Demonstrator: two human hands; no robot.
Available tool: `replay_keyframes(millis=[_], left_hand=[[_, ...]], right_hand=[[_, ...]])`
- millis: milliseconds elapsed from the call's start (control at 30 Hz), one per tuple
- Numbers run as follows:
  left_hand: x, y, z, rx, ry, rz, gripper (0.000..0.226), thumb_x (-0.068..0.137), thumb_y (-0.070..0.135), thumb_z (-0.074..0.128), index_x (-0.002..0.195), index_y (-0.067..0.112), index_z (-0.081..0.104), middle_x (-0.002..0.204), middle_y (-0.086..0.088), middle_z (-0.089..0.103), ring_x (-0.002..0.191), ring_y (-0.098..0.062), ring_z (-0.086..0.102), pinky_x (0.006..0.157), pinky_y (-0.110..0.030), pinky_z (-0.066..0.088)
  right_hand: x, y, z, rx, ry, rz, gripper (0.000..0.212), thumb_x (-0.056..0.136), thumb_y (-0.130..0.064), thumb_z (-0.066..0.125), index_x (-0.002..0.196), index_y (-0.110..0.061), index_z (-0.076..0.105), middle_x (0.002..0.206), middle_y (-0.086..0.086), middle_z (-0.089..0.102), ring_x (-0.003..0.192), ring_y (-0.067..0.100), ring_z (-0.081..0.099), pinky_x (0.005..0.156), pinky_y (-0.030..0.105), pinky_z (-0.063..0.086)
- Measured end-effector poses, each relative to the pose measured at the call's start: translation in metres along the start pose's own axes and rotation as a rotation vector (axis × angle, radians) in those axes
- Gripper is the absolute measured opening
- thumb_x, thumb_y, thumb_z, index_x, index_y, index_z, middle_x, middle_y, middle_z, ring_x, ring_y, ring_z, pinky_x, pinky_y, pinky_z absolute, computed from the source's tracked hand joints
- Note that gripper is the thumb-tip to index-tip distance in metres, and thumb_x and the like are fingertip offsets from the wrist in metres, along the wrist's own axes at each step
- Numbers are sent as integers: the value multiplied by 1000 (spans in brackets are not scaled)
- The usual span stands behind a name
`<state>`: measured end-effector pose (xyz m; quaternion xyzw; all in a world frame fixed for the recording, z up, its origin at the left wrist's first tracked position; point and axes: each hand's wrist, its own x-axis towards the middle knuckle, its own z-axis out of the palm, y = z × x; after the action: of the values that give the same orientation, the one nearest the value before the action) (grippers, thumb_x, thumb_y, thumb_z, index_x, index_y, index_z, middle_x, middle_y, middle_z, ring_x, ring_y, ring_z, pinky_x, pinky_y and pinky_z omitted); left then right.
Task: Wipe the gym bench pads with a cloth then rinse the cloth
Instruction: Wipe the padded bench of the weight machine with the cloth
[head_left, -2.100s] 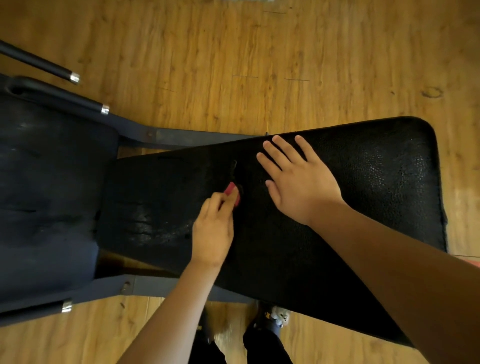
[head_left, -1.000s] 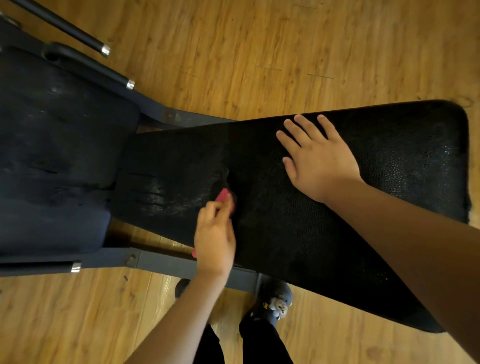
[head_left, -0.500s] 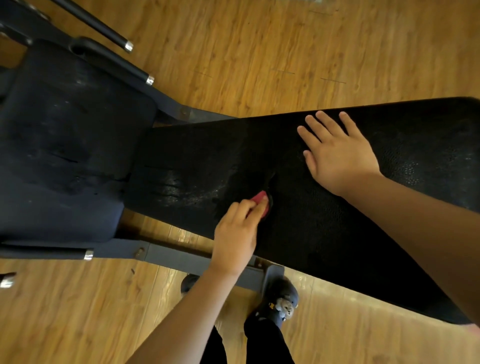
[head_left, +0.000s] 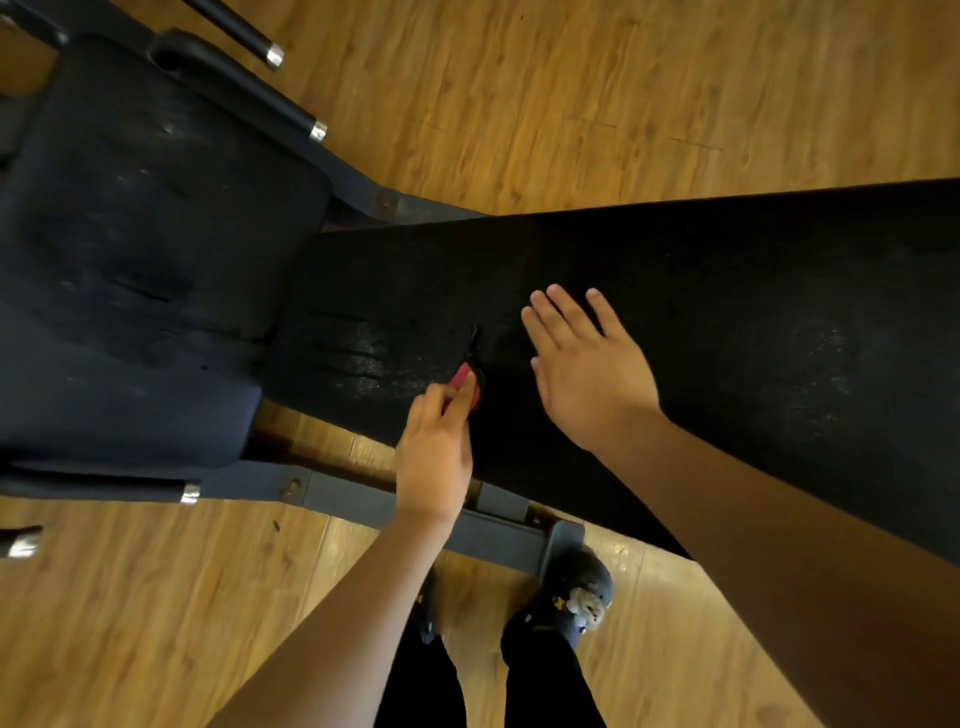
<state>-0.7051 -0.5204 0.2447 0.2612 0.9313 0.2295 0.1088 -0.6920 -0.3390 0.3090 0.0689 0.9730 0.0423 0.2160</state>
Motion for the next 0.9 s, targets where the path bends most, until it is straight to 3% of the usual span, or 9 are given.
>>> replay_keyframes(millis=[133,267,433,567,733,900], left_hand=[[-10,16,-3,-34,12,34,46,86,7,48,131,7,57,102,-8,60,90,-23,57,73,-33,56],[-30,33,-2,-59,12,156,47,85,8,54,132,10,55,102,-6,61,87,-20,57,68,-28,54],[-33,-7,-2,49,11,270,55,79,5,62,131,15,47,105,-6,58,87,-19,54,63,-26,55],[-25,-36,0,126,18,181,59,73,-1,71,129,9,54,105,-9,57,88,-24,57,66,-30,56],[-10,-49,4,101,17,48,48,82,1,57,131,3,55,101,-13,58,86,-27,58,67,-35,55],[1,-39,0,27,7,-118,53,79,-6,63,131,3,56,102,-13,58,89,-29,58,68,-40,58]], right_hand=[[-2,-2,-4,1,-4,7,56,102,-34,12,152,-14,-3,161,4,-6,148,19,-11,120,44,-6],[-2,-2,-5,-3,3,4,56,102,-35,11,152,-14,-3,161,5,-5,148,19,-11,120,43,-7],[-2,-4,-3,-22,5,23,57,102,-36,13,153,-15,-3,161,4,-5,148,19,-10,119,43,-8],[-1,-5,-4,-29,-2,29,57,102,-36,12,152,-16,-5,161,3,-8,147,19,-12,119,43,-7],[-3,-5,-5,-17,10,17,57,101,-34,11,152,-14,-4,161,5,-7,148,19,-12,120,43,-6],[-2,-5,-3,2,1,20,57,101,-34,11,152,-13,-4,161,5,-8,147,20,-12,120,44,-6]])
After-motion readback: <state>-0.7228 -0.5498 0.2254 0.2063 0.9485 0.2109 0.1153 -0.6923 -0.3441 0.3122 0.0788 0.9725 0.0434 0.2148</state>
